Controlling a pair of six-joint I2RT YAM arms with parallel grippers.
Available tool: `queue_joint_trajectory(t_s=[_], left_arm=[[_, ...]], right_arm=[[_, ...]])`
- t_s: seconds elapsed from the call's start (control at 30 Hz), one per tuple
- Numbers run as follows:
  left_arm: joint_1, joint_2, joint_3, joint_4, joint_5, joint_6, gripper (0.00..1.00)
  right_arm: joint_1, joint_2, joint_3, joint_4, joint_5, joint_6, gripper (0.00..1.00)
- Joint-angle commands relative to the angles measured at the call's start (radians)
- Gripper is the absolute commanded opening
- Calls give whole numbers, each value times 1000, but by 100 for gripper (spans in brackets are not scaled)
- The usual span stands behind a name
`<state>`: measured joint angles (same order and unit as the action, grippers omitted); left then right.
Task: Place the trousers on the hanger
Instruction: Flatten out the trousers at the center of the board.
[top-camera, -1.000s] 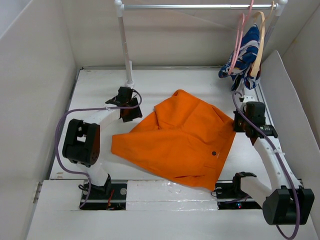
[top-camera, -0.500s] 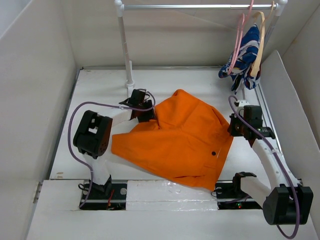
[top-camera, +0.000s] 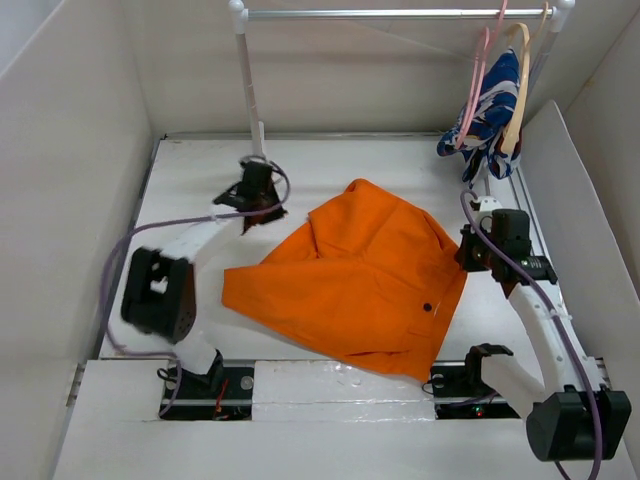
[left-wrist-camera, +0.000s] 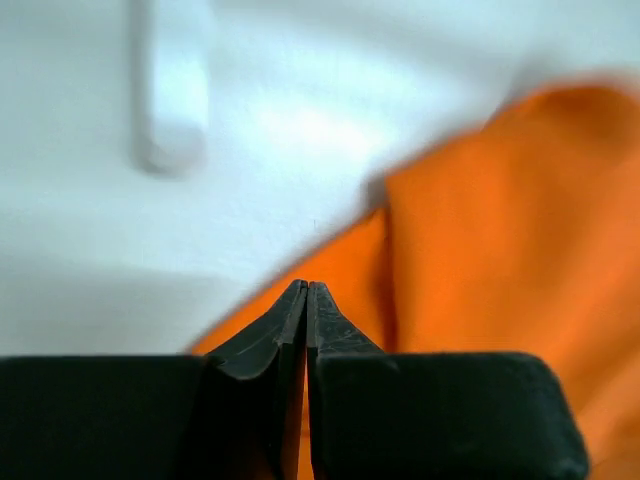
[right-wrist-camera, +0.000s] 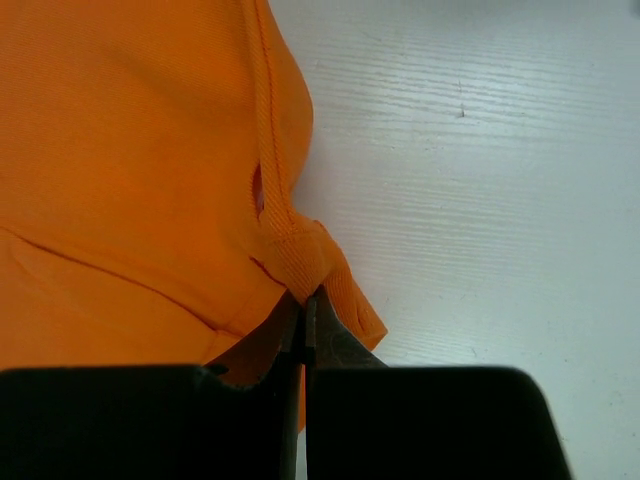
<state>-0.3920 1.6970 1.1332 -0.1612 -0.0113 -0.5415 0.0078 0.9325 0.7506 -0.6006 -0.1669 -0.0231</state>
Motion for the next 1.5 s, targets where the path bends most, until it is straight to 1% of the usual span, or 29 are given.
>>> queue_joint_trajectory(t_s=[0.0,0.03,0.07,0.1,0.17,0.2,0.27,0.3,0.37,0.4,0.43,0.47,0.5,0.53,0.57,0.6,0.63,0.7,0.8,0.9,0.97,1.03,1.1,1.27,1.3,1.33,1.4,1.43,1.47], left_arm=[[106,-328,143,-104,-176,31,0],[152,-444,195,-150,-253,40,0],[153,-445,195,-150,-254,40,0],[165,-474,209,-161,-295,41,0],[206,-546,218,-170,-296,44,0],[215,-551,211,-167,-224,49,0],[216,-515,183,-202,-162,43,0],[185,-493,154,-193,-95,41,0],[159,-393,97,-166,-40,37,0],[124,-322,85,-152,-1,38,2],[105,-286,74,-127,37,49,22],[79,-248,77,-106,43,58,31],[56,-167,88,-101,43,86,41],[6,-127,103,-101,33,101,48],[-16,-87,153,-130,22,106,48],[-36,-26,167,-129,-48,112,48],[-57,-1,177,-126,-62,124,48],[-57,61,197,-118,-73,120,48],[-57,124,191,-95,-53,117,48],[-77,170,172,-64,-1,132,48],[-116,193,174,-72,-4,144,50],[-125,234,177,-86,-35,147,56],[-137,275,177,-89,-33,149,57],[-160,328,189,-118,-121,135,57],[-160,332,189,-120,-151,137,54],[-160,332,188,-123,-173,135,35],[-160,313,169,-110,-222,132,10],[-160,300,163,-113,-243,129,0],[-160,285,154,-118,-287,124,0]], right_arm=[[8,-53,101,-49,17,-9,0],[8,-81,148,-91,18,0,0],[8,-81,148,-91,18,0,0],[8,-98,170,-117,26,0,0],[52,-106,231,-166,47,3,0],[66,-112,245,-175,46,3,0],[112,-115,265,-185,43,3,0],[121,-116,266,-191,55,3,0],[121,-133,245,-171,89,6,0],[121,-133,239,-165,90,5,0],[121,-127,234,-163,98,3,0],[121,-123,227,-145,95,3,0],[121,-115,205,-130,84,2,0],[121,-110,202,-123,72,-8,0],[121,-100,201,-116,69,-11,0],[121,-98,190,-107,69,-11,0],[121,-95,185,-100,70,-15,0],[121,-90,168,-87,70,-21,0],[121,-86,150,-79,70,-18,0],[112,-92,124,-62,58,-15,0],[112,-92,112,-53,52,-12,0],[112,-93,108,-45,46,-11,0],[112,-95,107,-38,43,-9,0],[112,-93,116,-18,20,-3,0],[112,-95,118,-13,18,-3,0],[112,-95,121,-16,26,-1,0],[112,-103,127,-11,24,6,0],[112,-103,128,-4,18,8,0],[112,-107,130,-2,17,8,0]])
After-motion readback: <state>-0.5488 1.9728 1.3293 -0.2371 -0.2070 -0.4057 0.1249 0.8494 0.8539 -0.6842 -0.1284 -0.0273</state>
